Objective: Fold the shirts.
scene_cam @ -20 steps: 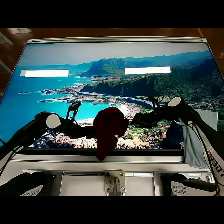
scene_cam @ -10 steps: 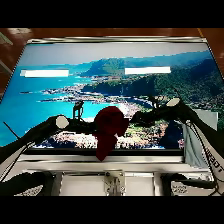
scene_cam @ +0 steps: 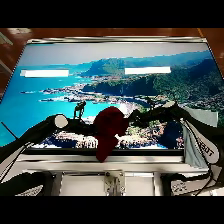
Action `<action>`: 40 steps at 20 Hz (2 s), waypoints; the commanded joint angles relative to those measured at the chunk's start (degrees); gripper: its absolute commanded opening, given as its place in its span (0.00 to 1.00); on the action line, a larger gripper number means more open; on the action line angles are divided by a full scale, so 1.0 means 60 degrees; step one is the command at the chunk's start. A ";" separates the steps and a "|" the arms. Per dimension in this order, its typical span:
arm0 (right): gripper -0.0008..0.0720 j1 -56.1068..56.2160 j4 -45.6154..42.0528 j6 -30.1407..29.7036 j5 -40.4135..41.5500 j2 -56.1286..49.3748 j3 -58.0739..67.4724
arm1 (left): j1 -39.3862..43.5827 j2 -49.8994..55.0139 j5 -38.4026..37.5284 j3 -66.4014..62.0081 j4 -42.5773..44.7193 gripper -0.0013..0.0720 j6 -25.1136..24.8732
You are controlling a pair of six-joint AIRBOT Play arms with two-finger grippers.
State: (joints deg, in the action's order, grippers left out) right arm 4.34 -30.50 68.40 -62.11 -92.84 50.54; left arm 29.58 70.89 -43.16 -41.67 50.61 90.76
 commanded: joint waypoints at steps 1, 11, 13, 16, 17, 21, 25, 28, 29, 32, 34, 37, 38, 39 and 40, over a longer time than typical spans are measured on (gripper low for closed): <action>0.77 0.0317 0.0299 -0.0029 0.0408 -0.0386 -0.0004 | -0.0007 -0.0197 -0.0102 -0.0270 -0.0011 0.08 -0.0055; 0.09 -0.0044 -0.2634 -0.0605 -0.0426 0.1453 0.2550 | -0.1457 -0.0943 -0.4127 -0.2860 0.2798 0.08 -0.0441; 0.09 -0.0506 -0.2561 -0.1158 -0.1020 0.2809 0.3563 | -0.1858 -0.1570 -0.4550 -0.4382 0.3191 0.08 -0.0441; 0.09 -0.0812 -0.2674 -0.1279 -0.0703 0.4951 0.5089 | -0.1858 -0.2535 -0.4284 -0.7300 0.3213 0.08 -0.0368; 0.09 -0.0805 -0.2830 -0.1286 -0.0601 0.5614 0.5552 | -0.1825 -0.2732 -0.4280 -0.8222 0.3217 0.08 -0.0229; 0.09 -0.0805 -0.4003 -0.1100 -0.0550 0.7643 0.6623 | -0.1832 -0.3399 -0.4619 -1.0502 0.3716 0.08 -0.0222; 0.09 -0.0805 -0.6910 0.0357 -0.0477 0.9162 0.6663 | -0.1832 -0.3628 -0.7664 -1.0462 0.5537 0.08 0.0171; 0.09 -0.0805 -0.8116 0.0820 -0.1056 0.9639 0.6663 | -0.1829 -0.3617 -0.8925 -0.9679 0.5934 0.08 0.0164; 0.09 -0.0805 -0.8266 0.0827 -0.1239 0.9639 0.6663 | -0.1829 -0.3625 -0.8918 -0.9245 0.5927 0.08 0.0168; 0.09 -0.0805 -0.8561 0.0823 -0.1228 0.9366 0.6659 | -0.1829 -0.3625 -0.8870 -0.7457 0.5923 0.08 0.0175; 0.09 -0.0805 -0.8725 0.0841 -0.1162 0.8885 0.6659 | -0.1800 -0.3628 -0.8455 -0.5796 0.5916 0.08 0.0353; 0.09 -0.0805 -0.8637 0.1217 -0.1275 0.7624 0.6441 | -0.1530 -0.3606 -0.6670 -0.3224 0.5574 0.08 0.0943; 0.09 -0.0805 -0.8444 0.1337 -0.1290 0.7049 0.6244 | -0.1362 -0.3592 -0.5701 -0.2379 0.5220 0.08 0.1111; 0.09 -0.0805 -0.8182 0.1351 -0.1286 0.6451 0.6011 | -0.1206 -0.3574 -0.4794 -0.1734 0.4925 0.08 0.1319; 0.09 -0.0805 -0.7927 0.1351 -0.1224 0.5727 0.5745 | -0.1038 -0.3534 -0.3949 -0.1173 0.4717 0.08 0.1559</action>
State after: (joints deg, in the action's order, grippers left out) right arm -0.47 -80.75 75.16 -69.49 -49.91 87.77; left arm 21.28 49.41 -80.84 -60.25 82.89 96.38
